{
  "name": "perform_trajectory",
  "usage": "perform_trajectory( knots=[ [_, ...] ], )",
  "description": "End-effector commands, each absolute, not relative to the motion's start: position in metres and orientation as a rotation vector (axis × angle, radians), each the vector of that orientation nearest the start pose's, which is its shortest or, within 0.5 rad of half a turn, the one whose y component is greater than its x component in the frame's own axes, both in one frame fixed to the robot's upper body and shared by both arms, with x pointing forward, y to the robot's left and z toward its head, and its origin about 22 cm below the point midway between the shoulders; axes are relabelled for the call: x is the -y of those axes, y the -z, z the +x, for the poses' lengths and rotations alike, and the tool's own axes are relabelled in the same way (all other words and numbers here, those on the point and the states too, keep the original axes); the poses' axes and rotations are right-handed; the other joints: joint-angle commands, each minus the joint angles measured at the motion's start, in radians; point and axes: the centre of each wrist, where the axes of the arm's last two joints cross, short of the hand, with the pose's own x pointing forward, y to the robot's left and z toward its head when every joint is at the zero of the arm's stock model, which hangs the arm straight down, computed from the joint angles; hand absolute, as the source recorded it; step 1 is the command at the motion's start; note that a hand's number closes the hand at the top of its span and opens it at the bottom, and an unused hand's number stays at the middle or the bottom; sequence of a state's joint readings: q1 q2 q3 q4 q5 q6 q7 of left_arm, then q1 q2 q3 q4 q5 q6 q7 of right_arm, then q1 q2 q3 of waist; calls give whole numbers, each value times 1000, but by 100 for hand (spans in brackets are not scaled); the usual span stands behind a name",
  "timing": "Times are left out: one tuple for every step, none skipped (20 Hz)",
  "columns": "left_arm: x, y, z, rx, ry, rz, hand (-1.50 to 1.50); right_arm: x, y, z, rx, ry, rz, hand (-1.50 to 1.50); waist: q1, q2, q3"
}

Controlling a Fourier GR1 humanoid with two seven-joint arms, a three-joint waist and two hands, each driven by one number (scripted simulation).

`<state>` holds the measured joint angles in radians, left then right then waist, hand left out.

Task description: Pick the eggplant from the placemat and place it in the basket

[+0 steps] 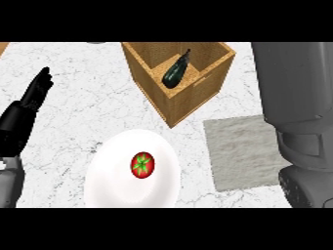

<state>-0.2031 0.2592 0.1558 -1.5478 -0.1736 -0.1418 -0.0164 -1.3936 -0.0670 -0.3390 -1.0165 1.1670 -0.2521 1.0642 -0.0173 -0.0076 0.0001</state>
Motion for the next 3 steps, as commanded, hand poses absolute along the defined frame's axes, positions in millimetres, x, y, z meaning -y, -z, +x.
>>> perform_trajectory(
  knots=[
    [-302, -63, 284, 1696, 350, 331, 0, 137, -353, 399, 1332, 429, -1032, -150, -18, -8, 1],
    [-308, -59, 275, 1703, 347, 334, 0, 151, -341, 396, 1335, 455, -1072, -150, -19, -10, 1],
    [-302, -58, 276, 1691, 344, 340, 0, 151, -351, 386, 1338, 490, -1075, -150, -23, -13, 1]
  ],
)
